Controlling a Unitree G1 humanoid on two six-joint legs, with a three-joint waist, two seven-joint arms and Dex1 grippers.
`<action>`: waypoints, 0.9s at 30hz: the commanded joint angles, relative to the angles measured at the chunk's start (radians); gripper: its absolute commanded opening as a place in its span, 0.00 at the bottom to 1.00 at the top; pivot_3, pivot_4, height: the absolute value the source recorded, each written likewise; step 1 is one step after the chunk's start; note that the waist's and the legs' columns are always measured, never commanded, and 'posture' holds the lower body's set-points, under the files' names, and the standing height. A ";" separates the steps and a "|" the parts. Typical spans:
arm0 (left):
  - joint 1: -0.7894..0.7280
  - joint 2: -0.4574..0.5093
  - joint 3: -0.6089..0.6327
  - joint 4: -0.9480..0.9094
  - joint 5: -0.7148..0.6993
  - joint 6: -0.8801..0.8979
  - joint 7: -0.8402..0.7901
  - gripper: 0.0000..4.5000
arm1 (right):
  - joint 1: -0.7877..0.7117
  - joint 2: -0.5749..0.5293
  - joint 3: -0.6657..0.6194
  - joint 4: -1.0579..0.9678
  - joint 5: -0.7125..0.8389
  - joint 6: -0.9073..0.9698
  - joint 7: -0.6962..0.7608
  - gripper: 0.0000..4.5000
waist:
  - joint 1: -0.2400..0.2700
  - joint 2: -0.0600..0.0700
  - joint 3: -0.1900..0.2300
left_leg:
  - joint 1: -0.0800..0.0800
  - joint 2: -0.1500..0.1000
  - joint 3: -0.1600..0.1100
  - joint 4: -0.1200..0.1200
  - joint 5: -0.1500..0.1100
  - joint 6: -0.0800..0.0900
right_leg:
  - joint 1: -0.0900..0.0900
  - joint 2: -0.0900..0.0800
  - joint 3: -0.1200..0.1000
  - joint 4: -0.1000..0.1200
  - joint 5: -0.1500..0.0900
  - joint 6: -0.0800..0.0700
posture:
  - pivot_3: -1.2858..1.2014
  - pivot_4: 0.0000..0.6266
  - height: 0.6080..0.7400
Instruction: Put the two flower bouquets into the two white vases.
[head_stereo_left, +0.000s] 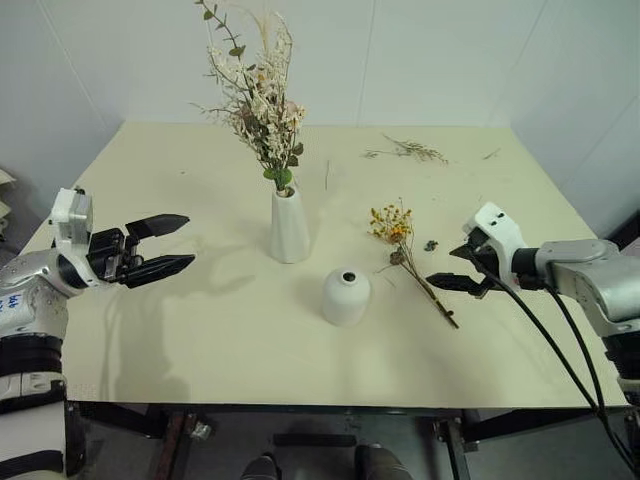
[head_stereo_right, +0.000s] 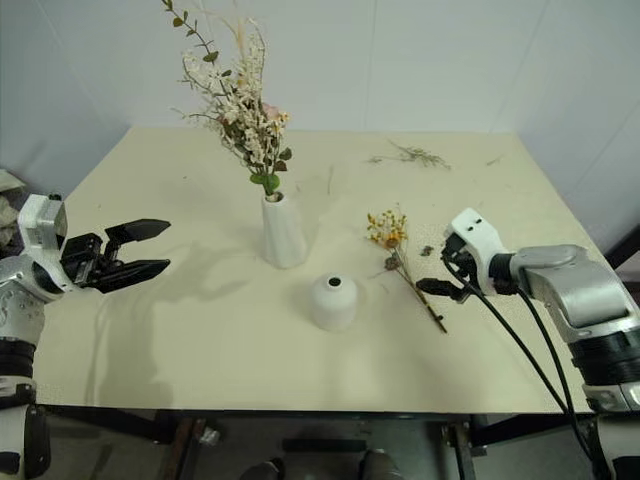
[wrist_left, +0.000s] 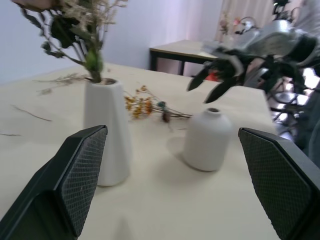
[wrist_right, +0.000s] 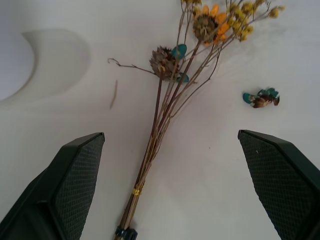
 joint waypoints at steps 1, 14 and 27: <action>0.041 0.039 0.069 -0.090 -0.079 0.035 -0.112 0.99 | -0.086 0.033 0.031 0.060 -0.047 0.040 0.015 1.00 | 0.000 0.000 0.000 | 0.000 0.000 0.000 0.000 0.000 0.000 | 0.000 0.000 0.000 0.000 0.000 0.000 | 0.52 0.24 1.00; 0.285 0.075 0.266 -0.335 -0.186 0.130 -0.037 0.99 | -0.299 0.175 0.206 0.364 -0.228 0.093 0.087 1.00 | -0.001 0.001 0.000 | 0.000 0.000 0.001 -0.003 0.000 0.000 | -0.001 0.000 0.000 -0.001 -0.001 -0.002 | 0.52 0.24 1.00; 0.308 0.070 0.298 -0.375 -0.206 0.182 -0.032 1.00 | -0.301 0.183 0.252 0.394 -0.334 0.138 0.123 0.75 | 0.000 0.000 0.000 | 0.001 0.000 0.001 -0.002 0.000 0.000 | -0.001 0.000 0.000 -0.001 -0.001 -0.002 | 0.52 0.24 1.00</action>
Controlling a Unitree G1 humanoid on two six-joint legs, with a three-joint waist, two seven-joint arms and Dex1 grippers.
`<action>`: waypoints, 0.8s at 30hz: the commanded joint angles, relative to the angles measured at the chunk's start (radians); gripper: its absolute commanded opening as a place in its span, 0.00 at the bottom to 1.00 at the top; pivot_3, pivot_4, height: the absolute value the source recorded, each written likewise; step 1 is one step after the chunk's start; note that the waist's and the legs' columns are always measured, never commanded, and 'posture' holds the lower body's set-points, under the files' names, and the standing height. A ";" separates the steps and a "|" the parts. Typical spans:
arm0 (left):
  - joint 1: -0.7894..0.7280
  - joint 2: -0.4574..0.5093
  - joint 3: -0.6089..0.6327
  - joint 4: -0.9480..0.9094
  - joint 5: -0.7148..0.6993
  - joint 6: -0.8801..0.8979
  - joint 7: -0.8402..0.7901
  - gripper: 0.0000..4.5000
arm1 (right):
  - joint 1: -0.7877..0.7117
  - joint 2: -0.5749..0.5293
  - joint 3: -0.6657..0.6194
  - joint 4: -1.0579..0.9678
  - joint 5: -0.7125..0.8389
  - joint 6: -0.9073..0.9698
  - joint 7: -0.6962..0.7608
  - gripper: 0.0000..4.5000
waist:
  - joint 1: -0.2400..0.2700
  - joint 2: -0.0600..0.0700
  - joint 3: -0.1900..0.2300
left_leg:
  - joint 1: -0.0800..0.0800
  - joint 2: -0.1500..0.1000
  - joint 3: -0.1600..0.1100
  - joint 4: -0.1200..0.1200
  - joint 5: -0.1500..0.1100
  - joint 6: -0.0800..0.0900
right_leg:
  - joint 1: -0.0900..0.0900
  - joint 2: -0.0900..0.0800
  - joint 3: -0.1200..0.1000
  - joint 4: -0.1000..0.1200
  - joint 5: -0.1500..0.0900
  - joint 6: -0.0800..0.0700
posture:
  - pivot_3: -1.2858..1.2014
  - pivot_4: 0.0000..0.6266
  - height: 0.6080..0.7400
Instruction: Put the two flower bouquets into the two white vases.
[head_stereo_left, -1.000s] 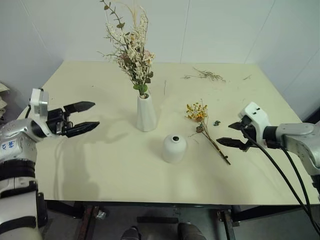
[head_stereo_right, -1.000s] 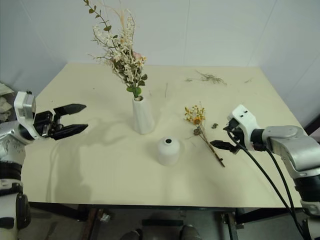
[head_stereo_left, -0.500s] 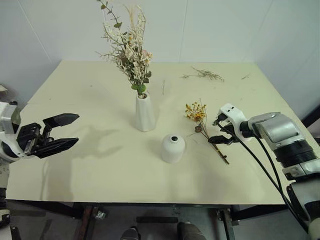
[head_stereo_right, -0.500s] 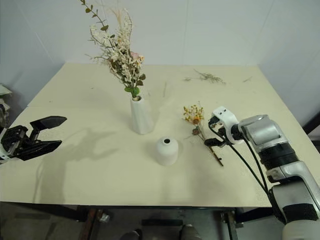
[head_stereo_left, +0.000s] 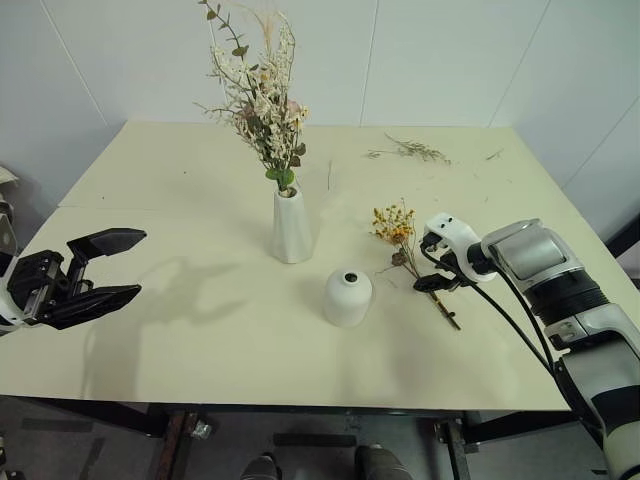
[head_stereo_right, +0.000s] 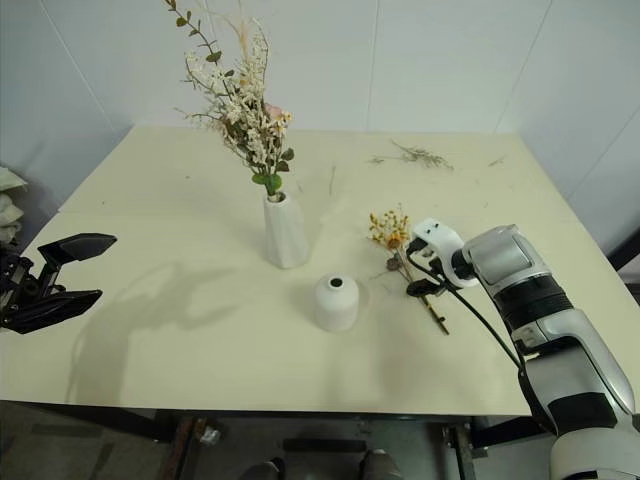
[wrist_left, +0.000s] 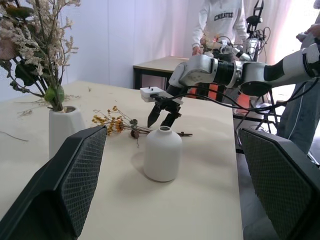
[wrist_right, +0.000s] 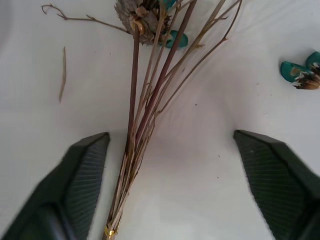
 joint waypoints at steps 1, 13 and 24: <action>-0.010 0.009 0.022 -0.021 -0.021 0.008 -0.031 1.00 | 0.005 -0.014 -0.011 -0.001 -0.025 0.032 0.001 0.68 | 0.000 0.000 0.000 | 0.000 0.000 0.000 0.000 0.000 0.000 | 0.000 0.000 0.000 0.000 0.000 0.000 | 0.52 0.24 1.00; -0.120 -0.004 -0.065 0.042 0.021 0.003 -0.042 1.00 | 0.147 0.023 -0.313 -0.249 0.057 0.059 -0.167 0.01 | 0.001 0.000 0.000 | 0.000 0.000 0.000 0.000 0.000 0.000 | 0.000 0.000 0.000 0.000 0.000 0.000 | 0.52 0.24 1.00; -0.253 -0.020 -0.176 0.143 0.059 0.006 -0.094 1.00 | 0.312 0.245 -0.702 -0.592 0.259 -0.174 -0.335 0.01 | 0.001 0.000 0.000 | 0.000 0.000 -0.001 -0.001 0.000 0.000 | 0.000 0.000 0.000 0.001 0.000 0.000 | 0.52 0.24 1.00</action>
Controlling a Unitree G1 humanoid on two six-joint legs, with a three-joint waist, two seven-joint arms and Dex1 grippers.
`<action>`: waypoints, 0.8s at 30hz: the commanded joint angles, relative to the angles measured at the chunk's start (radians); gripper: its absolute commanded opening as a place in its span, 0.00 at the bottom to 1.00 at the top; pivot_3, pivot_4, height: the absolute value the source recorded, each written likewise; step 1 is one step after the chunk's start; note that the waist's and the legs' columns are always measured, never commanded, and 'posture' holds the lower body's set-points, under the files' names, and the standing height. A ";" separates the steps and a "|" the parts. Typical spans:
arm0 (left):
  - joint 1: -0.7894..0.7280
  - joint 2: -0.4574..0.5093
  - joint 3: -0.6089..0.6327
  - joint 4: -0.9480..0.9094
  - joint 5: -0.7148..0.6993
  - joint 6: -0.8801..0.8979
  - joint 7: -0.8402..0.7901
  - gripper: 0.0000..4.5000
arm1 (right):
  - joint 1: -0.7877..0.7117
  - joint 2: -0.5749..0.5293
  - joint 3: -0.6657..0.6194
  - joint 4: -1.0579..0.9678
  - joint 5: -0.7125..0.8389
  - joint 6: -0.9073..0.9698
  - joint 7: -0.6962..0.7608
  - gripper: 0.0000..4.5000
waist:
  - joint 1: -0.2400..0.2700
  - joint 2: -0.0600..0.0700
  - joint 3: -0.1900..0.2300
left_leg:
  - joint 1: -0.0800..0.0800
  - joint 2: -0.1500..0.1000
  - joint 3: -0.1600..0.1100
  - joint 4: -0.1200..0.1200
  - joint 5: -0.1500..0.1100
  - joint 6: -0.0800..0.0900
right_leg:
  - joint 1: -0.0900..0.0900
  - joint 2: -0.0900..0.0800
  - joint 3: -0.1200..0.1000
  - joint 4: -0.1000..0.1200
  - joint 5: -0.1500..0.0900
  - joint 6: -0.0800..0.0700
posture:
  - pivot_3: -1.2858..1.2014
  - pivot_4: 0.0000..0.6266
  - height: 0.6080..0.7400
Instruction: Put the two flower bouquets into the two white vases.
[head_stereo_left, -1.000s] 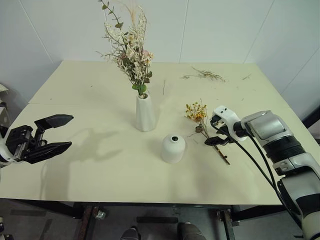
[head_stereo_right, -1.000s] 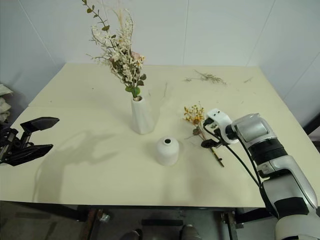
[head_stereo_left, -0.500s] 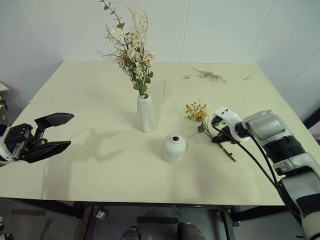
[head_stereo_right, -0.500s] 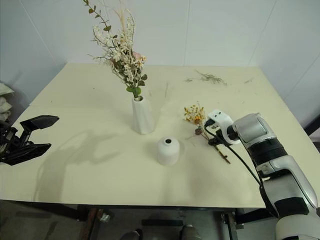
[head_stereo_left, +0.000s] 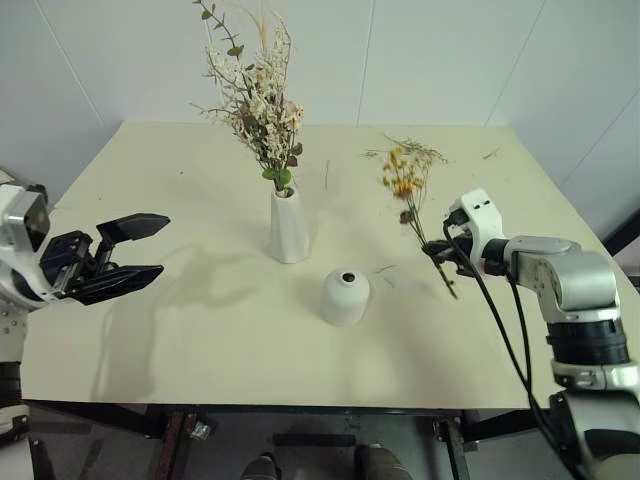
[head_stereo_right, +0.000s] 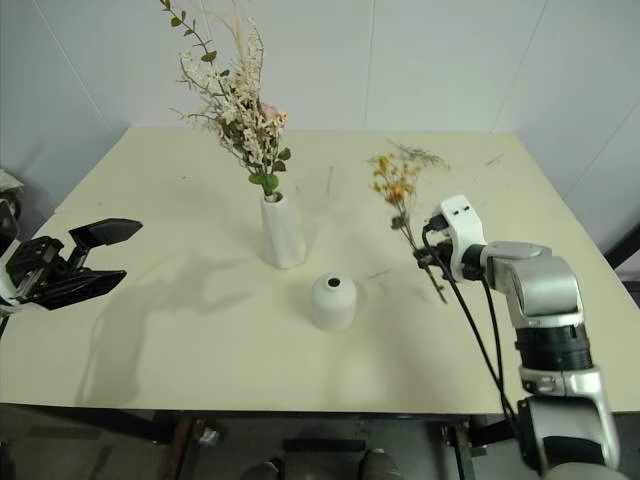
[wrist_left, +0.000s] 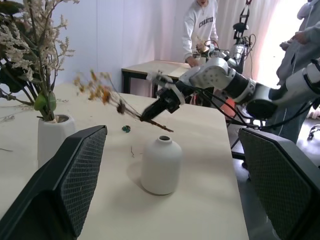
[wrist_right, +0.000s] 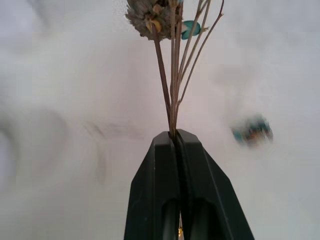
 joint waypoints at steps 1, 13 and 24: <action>-0.066 0.002 -0.032 0.045 0.016 -0.006 -0.102 1.00 | 0.021 0.102 -0.154 -0.123 0.086 -0.246 -0.067 0.01 | 0.000 0.000 0.000 | 0.000 0.000 0.000 0.000 0.000 0.000 | 0.000 0.000 0.000 0.000 0.000 0.000 | 0.52 0.24 1.00; -0.186 -0.012 -0.182 0.158 0.015 -0.033 -0.113 1.00 | 0.135 0.352 -0.047 -0.356 0.318 -0.565 0.012 0.01 | -0.002 0.000 0.000 | 0.000 0.001 -0.001 -0.001 0.000 0.000 | 0.000 0.000 0.000 0.001 0.000 0.000 | 0.52 0.24 1.00; -0.187 0.026 -0.195 0.155 -0.007 -0.103 -0.113 1.00 | 0.225 0.315 0.125 -0.408 0.324 -0.590 0.056 0.01 | -0.002 0.000 0.000 | 0.001 0.001 -0.001 -0.001 0.000 0.000 | 0.000 0.001 0.000 0.001 0.000 -0.001 | 0.52 0.24 1.00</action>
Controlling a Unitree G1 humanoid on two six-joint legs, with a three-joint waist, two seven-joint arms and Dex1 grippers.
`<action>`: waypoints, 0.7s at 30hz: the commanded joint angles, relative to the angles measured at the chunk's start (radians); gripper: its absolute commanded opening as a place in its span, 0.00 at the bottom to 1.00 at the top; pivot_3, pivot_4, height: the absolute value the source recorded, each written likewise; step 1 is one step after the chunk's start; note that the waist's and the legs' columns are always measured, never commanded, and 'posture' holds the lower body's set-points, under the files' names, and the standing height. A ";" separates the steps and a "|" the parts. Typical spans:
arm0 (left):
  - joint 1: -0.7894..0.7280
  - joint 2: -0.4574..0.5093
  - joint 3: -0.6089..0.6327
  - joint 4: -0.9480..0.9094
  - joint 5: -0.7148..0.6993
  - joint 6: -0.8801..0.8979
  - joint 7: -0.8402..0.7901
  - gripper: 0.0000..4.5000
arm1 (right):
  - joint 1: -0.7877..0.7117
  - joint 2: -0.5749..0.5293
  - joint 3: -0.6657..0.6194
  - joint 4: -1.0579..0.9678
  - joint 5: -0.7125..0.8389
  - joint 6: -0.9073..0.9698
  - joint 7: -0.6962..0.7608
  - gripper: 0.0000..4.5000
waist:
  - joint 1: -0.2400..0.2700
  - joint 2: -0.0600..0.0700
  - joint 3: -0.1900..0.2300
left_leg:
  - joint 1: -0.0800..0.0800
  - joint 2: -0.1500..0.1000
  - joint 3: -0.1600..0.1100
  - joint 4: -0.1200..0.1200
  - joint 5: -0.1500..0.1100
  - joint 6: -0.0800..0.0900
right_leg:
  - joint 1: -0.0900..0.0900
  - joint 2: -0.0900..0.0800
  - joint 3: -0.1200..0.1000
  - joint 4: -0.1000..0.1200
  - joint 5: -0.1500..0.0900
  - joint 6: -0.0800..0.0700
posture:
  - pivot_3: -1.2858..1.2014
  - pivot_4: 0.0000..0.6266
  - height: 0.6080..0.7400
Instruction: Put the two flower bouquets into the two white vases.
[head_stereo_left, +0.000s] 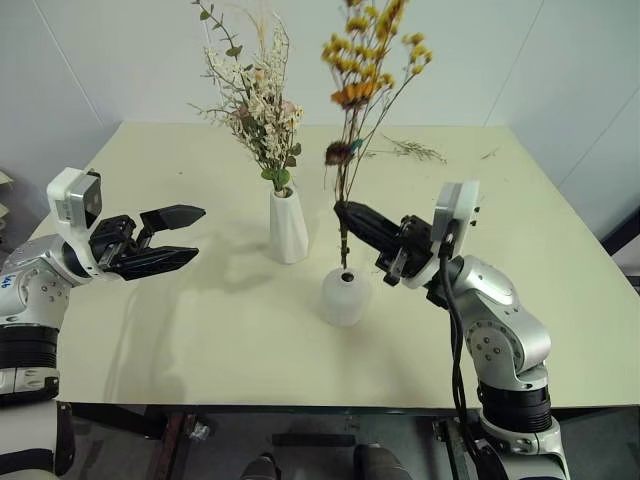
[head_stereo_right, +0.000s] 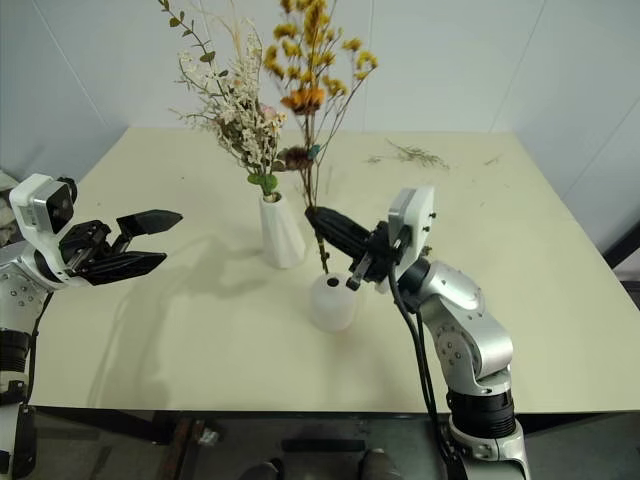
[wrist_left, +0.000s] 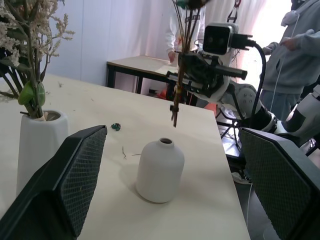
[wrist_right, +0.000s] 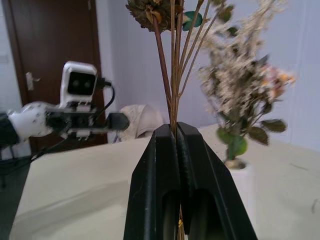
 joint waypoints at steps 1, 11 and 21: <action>-0.023 0.021 0.037 0.006 0.008 -0.099 -0.112 1.00 | 0.004 -0.005 0.023 -0.036 0.004 -0.031 -0.003 0.01 | 0.000 0.000 0.000 | 0.000 0.000 0.000 0.000 0.000 0.000 | 0.000 0.000 0.000 0.000 0.000 0.000 | 0.52 0.24 1.00; -0.003 0.018 0.110 -0.013 0.036 -0.161 -0.109 1.00 | -0.022 -0.013 0.041 0.017 0.005 -0.052 0.006 0.01 | 0.001 0.000 0.000 | 0.000 0.000 0.000 0.000 0.000 0.000 | 0.000 0.000 0.000 0.000 0.000 0.000 | 0.52 0.24 1.00; 0.056 0.024 0.150 -0.062 0.051 -0.155 -0.062 1.00 | -0.043 -0.063 -0.001 0.101 0.014 -0.093 0.047 0.01 | 0.002 0.000 0.000 | 0.000 0.000 0.000 0.000 0.000 0.000 | 0.000 0.000 0.000 -0.001 0.000 0.000 | 0.52 0.24 1.00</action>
